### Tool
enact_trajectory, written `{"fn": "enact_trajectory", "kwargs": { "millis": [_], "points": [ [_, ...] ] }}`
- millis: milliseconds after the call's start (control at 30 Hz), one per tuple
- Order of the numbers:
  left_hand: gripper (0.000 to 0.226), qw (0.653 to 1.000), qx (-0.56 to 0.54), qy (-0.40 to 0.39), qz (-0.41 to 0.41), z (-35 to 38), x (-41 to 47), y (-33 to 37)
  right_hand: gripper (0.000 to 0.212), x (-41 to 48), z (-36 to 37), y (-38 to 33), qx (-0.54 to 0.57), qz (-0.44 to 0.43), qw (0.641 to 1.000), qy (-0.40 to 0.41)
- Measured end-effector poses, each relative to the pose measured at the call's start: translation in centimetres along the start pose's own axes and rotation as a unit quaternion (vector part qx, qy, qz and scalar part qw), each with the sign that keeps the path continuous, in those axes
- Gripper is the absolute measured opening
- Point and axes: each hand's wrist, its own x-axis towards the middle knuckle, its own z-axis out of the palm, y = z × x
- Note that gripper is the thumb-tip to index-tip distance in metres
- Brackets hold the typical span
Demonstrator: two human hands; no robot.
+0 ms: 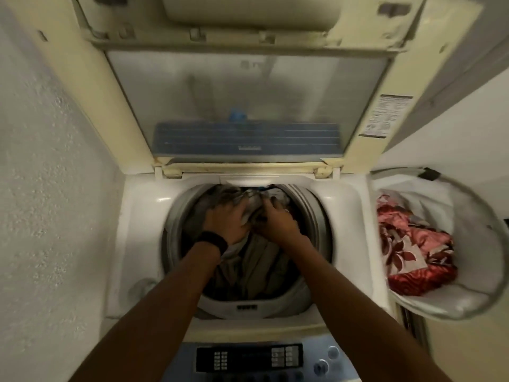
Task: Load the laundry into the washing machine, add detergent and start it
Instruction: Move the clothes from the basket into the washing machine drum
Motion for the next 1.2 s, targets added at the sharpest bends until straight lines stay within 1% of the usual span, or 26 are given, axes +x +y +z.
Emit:
{"fn": "enact_trajectory", "kwargs": {
  "millis": [100,200,267,433,533,667,800,933,1033,1133,1167,1200],
  "points": [
    [0.077,0.999,0.024,0.026,0.004,-3.0,-2.1,2.6,0.091,-4.8,-3.5,-0.3,0.055,-0.050,0.994,0.081],
    [0.078,0.997,0.005,0.061,0.043,-5.1,-4.1,5.6,0.082,-9.3,-7.0,0.6,0.104,-0.095,0.977,0.157],
    [0.078,0.994,-0.020,0.082,0.072,-6.4,-5.2,8.3,0.077,-12.2,-9.4,1.3,0.114,-0.092,0.969,0.199],
    [0.069,0.980,-0.061,0.122,0.145,-8.0,-6.0,16.1,0.063,-17.6,-13.9,4.9,0.136,-0.073,0.942,0.297],
    [0.067,0.974,-0.054,0.132,0.174,-8.3,-5.9,21.1,0.061,-19.7,-15.7,8.0,0.143,-0.050,0.931,0.334],
    [0.065,0.970,-0.041,0.123,0.206,-7.9,-5.2,27.3,0.055,-21.6,-17.2,13.2,0.159,-0.020,0.921,0.356],
    [0.061,0.970,-0.029,0.107,0.217,-6.2,-3.8,32.6,0.051,-21.9,-18.4,18.7,0.176,-0.013,0.917,0.358],
    [0.055,0.975,-0.031,0.076,0.206,-3.4,-2.1,37.7,0.044,-20.7,-18.9,26.3,0.203,0.005,0.922,0.329],
    [0.054,0.979,-0.058,0.046,0.192,-0.9,-0.7,40.3,0.033,-19.4,-18.3,31.7,0.203,0.018,0.932,0.301],
    [0.052,0.983,-0.066,0.016,0.169,1.8,0.5,41.9,0.016,-17.4,-16.3,36.6,0.141,0.055,0.962,0.226],
    [0.050,0.984,-0.067,0.008,0.164,2.8,0.8,42.2,0.014,-16.8,-15.4,38.0,0.118,0.070,0.974,0.182],
    [0.047,0.986,-0.065,0.001,0.156,3.6,1.0,42.6,0.019,-16.4,-14.5,39.2,0.102,0.085,0.982,0.133]
  ]
}}
